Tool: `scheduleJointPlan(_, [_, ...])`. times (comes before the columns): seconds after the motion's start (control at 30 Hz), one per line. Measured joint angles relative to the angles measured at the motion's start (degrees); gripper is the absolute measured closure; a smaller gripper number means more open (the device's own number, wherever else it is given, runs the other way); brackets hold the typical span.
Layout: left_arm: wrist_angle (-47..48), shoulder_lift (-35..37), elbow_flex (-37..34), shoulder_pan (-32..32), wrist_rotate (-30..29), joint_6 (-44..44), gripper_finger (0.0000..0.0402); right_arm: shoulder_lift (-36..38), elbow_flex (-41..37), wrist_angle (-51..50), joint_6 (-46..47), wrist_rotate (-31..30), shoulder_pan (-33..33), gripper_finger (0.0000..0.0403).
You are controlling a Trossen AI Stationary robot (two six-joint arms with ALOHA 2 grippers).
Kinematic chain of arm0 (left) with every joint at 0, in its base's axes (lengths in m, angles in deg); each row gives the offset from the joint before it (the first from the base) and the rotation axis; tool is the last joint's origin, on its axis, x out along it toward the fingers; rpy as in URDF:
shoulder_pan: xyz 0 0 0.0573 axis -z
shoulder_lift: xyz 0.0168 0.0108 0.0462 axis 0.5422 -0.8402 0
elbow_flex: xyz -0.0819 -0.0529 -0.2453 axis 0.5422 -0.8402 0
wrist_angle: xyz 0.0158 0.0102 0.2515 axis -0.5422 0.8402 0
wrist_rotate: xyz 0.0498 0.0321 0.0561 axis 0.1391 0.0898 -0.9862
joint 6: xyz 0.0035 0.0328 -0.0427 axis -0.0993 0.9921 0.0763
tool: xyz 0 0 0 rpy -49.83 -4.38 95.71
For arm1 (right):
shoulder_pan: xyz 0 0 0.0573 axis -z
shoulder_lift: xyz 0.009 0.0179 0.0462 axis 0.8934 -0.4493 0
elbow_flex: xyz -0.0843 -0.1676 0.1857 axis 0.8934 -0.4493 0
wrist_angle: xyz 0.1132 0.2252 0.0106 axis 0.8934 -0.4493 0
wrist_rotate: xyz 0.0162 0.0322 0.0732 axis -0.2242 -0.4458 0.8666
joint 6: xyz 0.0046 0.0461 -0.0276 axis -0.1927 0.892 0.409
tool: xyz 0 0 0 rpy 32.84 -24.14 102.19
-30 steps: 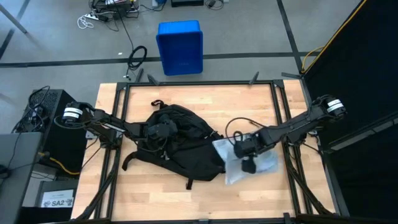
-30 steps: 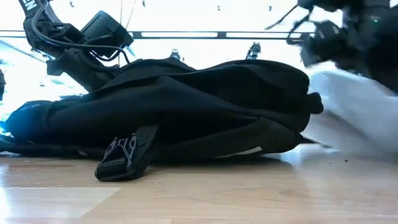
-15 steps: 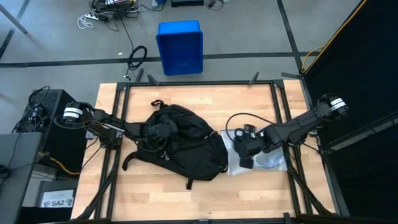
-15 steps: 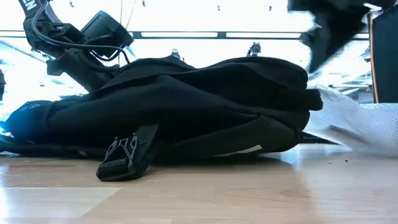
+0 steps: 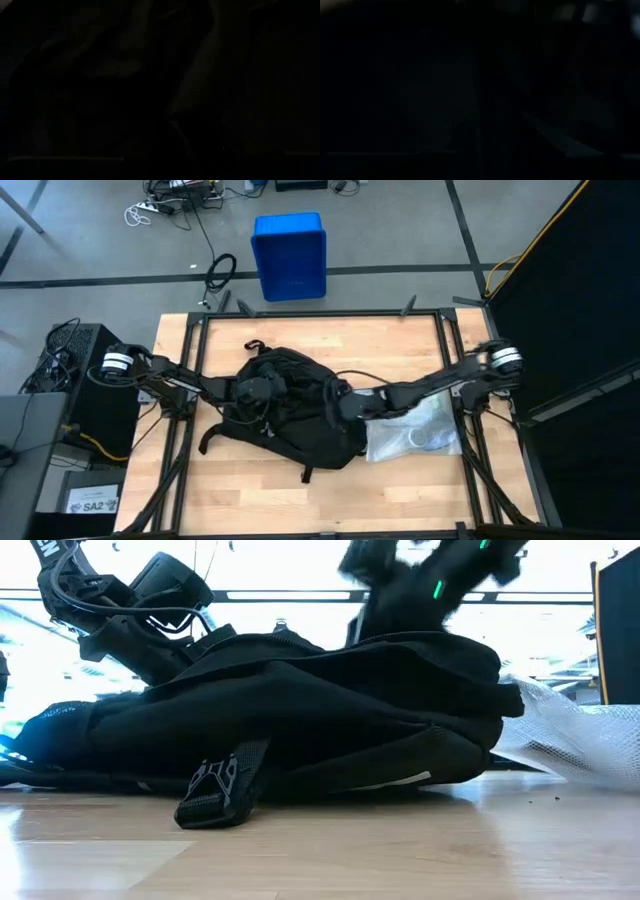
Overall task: Unpack backpack
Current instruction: Remove the black charger cable from the backpack
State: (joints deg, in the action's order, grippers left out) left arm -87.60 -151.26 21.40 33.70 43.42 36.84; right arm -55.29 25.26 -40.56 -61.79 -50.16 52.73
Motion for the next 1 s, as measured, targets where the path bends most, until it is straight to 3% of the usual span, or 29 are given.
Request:
scheduleJointPlan(0.23, [-0.79,0.00,0.00,-0.09,-0.56,4.42,0.0304,-7.59,0.00,-0.53,0.39,0.03,-1.36,0.0307])
scheduleJointPlan(0.53, [-1.44,0.00,0.04,-0.07,-4.06,7.70,0.0304,-8.11,0.05,0.11,2.38,-0.19,-7.80,0.0345])
scheduleJointPlan(0.8, [-3.87,0.00,0.04,-0.32,-14.98,13.09,0.0304,-12.24,0.37,0.93,7.95,0.05,-6.64,0.0369])
scheduleJointPlan(1.0, [-3.77,0.00,0.04,-1.01,-21.03,9.82,0.0304,-13.83,0.44,0.96,10.72,-0.98,-6.00,0.0380])
